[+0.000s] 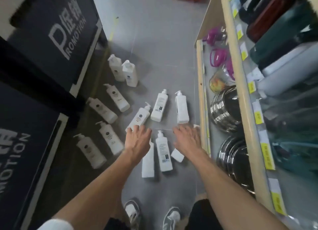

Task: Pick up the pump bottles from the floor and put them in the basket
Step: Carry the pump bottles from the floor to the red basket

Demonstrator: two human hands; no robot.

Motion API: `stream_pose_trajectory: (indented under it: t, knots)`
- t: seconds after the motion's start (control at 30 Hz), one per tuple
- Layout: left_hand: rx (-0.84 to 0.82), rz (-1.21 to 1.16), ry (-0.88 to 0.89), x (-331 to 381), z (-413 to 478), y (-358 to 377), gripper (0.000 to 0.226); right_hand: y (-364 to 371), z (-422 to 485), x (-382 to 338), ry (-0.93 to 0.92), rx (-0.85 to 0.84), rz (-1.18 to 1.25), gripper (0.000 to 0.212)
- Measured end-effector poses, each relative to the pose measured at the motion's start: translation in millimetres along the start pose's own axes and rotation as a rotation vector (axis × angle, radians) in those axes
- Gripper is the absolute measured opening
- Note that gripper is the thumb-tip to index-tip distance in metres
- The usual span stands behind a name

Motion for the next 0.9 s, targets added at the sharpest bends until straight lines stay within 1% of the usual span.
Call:
stream_pose_trajectory:
  t: [0.1,0.23,0.37,0.5,0.53,0.6,0.67,0.7,0.8,0.9]
  knots:
    - [-0.004,0.001,-0.001,2.8,32.6,67.1,0.040,67.1,35.5,2.4,0.010,-0.017,0.004,0.033]
    - [-0.008,-0.008,-0.021,2.1,65.2,136.6,0.039,138.7,76.4,2.7,0.025,-0.030,0.001,0.035]
    - [-0.014,-0.016,-0.032,5.0,90.2,203.5,0.042,196.6,110.8,-0.2,0.013,-0.041,0.016,0.038]
    - [-0.090,-0.085,-0.066,12.7,100.6,263.8,0.050,241.3,129.3,-4.4,0.025,-0.052,0.075,0.037]
    - [-0.108,-0.138,-0.096,15.1,101.7,276.5,0.055,251.1,132.5,-5.7,0.041,-0.053,0.096,0.036]
    - [-0.134,-0.292,-0.206,18.6,101.5,299.1,0.076,269.1,135.9,-9.2,0.101,-0.065,0.171,0.040]
    - [-0.150,-0.451,-0.323,22.1,98.1,318.2,0.095,285.0,135.8,-13.6,0.184,-0.087,0.263,0.049]
    - [-0.158,-0.524,-0.367,24.9,95.5,327.1,0.099,291.6,134.8,-16.5,0.228,-0.104,0.315,0.054]
    - [-0.192,-0.709,-0.461,35.1,90.4,348.2,0.105,309.4,134.3,-24.7,0.326,-0.140,0.429,0.069]
    - [-0.253,-0.889,-0.576,40.1,90.0,360.5,0.101,321.6,140.5,-29.4,0.391,-0.180,0.468,0.082]
Point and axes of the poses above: each hand's wrist, its own z-axis towards the middle knuckle, its own y-axis out of the palm, x = y × z, the point moved 2 cm from there along z, towards the middle knuckle, and after that the axes turned 1 degree about -y, right-handed, at the moved point
